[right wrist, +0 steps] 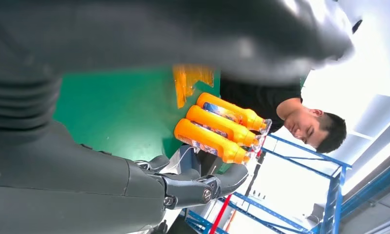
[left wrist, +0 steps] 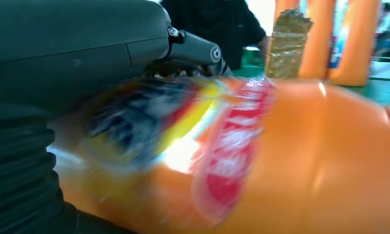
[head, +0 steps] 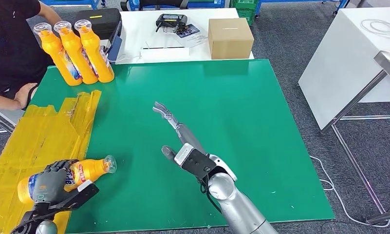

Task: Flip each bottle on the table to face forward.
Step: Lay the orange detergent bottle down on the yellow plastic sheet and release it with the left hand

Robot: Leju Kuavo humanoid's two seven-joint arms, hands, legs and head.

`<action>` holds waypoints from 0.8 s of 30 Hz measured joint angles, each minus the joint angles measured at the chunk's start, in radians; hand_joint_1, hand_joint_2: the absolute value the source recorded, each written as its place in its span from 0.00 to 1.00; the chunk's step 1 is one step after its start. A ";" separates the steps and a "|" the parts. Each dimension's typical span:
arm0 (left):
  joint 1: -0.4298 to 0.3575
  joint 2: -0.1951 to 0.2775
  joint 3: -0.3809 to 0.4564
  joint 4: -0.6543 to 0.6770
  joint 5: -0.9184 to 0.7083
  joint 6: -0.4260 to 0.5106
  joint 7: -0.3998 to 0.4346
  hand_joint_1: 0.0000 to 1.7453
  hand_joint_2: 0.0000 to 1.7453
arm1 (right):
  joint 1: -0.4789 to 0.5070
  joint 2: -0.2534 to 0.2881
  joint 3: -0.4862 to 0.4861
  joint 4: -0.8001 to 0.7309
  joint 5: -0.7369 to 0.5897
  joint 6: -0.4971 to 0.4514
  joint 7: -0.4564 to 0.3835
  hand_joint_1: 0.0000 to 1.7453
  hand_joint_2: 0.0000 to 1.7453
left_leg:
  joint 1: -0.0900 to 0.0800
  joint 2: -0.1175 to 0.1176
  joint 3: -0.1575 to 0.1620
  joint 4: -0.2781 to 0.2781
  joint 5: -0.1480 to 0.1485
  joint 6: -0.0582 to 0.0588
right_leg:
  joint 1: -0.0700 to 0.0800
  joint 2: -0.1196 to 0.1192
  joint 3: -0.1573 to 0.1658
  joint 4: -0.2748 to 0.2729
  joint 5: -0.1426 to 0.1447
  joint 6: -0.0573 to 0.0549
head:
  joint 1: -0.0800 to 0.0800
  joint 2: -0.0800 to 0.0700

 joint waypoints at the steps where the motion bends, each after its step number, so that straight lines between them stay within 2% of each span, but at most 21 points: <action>1: -0.002 0.012 -0.008 0.014 0.018 -0.007 -0.014 0.00 0.25 | -0.011 0.000 0.000 0.015 -0.005 0.002 -0.001 0.00 1.00 | 0.000 0.000 0.001 0.000 0.000 0.000 | 0.000 0.000 0.001 0.000 0.000 0.000 | 0.000 0.000; 2: -0.004 0.022 -0.015 0.024 0.033 -0.016 -0.024 0.00 0.00 | -0.021 0.000 0.000 0.030 -0.008 0.003 -0.002 0.00 1.00 | 0.000 0.000 0.002 0.000 0.000 0.000 | 0.000 0.000 0.002 0.000 0.000 0.000 | 0.000 0.000; 11: -0.004 0.084 -0.060 0.040 0.099 -0.093 -0.030 0.00 0.00 | -0.071 0.001 0.003 0.104 -0.021 0.006 -0.010 0.00 1.00 | -0.001 -0.006 0.006 0.000 0.002 -0.001 | -0.001 -0.004 0.007 0.000 0.000 0.000 | 0.000 0.000; 17: 0.005 0.071 -0.066 -0.005 0.157 -0.084 -0.024 0.00 0.00 | -0.071 0.002 0.003 0.125 -0.009 -0.010 -0.010 0.00 1.00 | 0.001 -0.006 0.006 0.000 0.003 -0.002 | 0.000 -0.004 0.006 0.001 0.000 0.000 | 0.000 0.000; 21: 0.032 0.014 -0.063 -0.107 0.242 -0.079 -0.031 0.00 0.00 | -0.053 0.005 0.003 0.122 0.053 -0.058 -0.010 0.00 0.00 | 0.001 -0.006 0.002 0.000 0.004 -0.002 | 0.000 -0.004 0.003 0.001 0.000 0.000 | 0.001 0.000; 24: 0.049 -0.032 -0.058 -0.194 0.329 -0.106 -0.052 0.00 0.00 | -0.026 0.015 0.001 0.098 0.113 -0.093 -0.011 0.00 0.00 | 0.001 -0.005 -0.002 0.001 0.004 -0.002 | 0.000 -0.004 -0.001 0.001 0.001 0.000 | 0.001 0.000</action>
